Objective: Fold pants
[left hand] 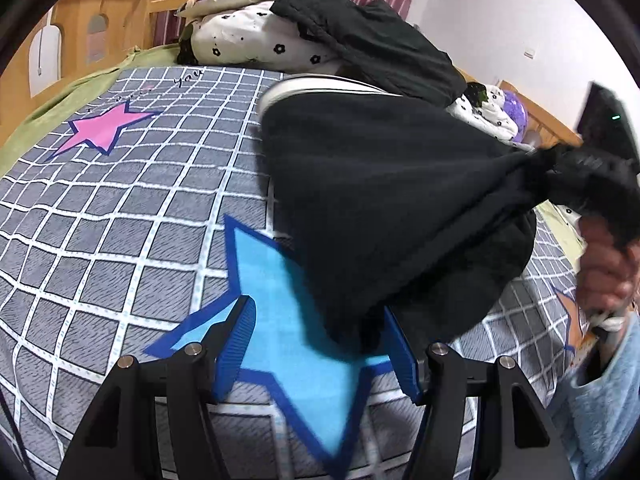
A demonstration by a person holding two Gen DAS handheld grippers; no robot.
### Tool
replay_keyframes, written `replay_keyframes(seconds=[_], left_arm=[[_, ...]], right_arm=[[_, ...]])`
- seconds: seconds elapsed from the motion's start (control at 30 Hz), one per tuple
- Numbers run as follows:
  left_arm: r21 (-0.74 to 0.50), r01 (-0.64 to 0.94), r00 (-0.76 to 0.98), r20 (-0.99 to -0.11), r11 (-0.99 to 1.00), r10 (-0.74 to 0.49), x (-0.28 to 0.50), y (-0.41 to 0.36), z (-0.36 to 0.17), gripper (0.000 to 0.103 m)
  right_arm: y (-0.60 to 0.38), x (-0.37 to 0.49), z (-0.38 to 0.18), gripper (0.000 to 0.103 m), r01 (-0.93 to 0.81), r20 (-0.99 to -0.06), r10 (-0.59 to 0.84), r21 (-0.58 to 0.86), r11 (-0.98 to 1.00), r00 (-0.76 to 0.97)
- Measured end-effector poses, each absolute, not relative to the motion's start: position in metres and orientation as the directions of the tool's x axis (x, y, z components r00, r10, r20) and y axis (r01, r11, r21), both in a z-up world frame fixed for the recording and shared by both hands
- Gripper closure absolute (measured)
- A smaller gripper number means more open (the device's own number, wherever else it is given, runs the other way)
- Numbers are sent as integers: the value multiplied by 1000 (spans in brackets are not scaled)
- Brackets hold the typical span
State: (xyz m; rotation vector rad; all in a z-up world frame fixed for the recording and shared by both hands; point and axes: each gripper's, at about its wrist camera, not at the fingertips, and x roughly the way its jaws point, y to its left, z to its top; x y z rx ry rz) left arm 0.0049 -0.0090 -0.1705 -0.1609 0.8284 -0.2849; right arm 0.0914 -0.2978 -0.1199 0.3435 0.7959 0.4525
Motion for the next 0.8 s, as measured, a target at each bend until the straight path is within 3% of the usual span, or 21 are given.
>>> replay_keyframes(seconds=[0.1,0.27,0.43,0.5,0.63,0.8], left_arm=[[-298,231,631,-679,926,-375,5,-24,-164,41],[-292,335,595,-672,896,-441,3,-79,-154,41],[-206,423,610,-655,882,-446,-5,-125,-154,40],[-182,425,615,-661,887,-430,-6,-130,-154,40],[-166,386,587,-714,907,-381,-3,-130,-166,40],[-224,352,593,-698,909,-402,-12,-109,-166,40]], right_arm=[[-322,87,-84,87,-260,-563,460,401,879,687],[-353,80,-49,88,-209,-539,259,153,966,801],[-408,71,-47,88,-122,-500,198,180,976,843],[-431,70,-66,88,-62,-530,139,161,985,836],[-460,93,-143,88,62,-717,56,137,989,694],[-469,73,-139,87,52,-679,80,173,984,730]])
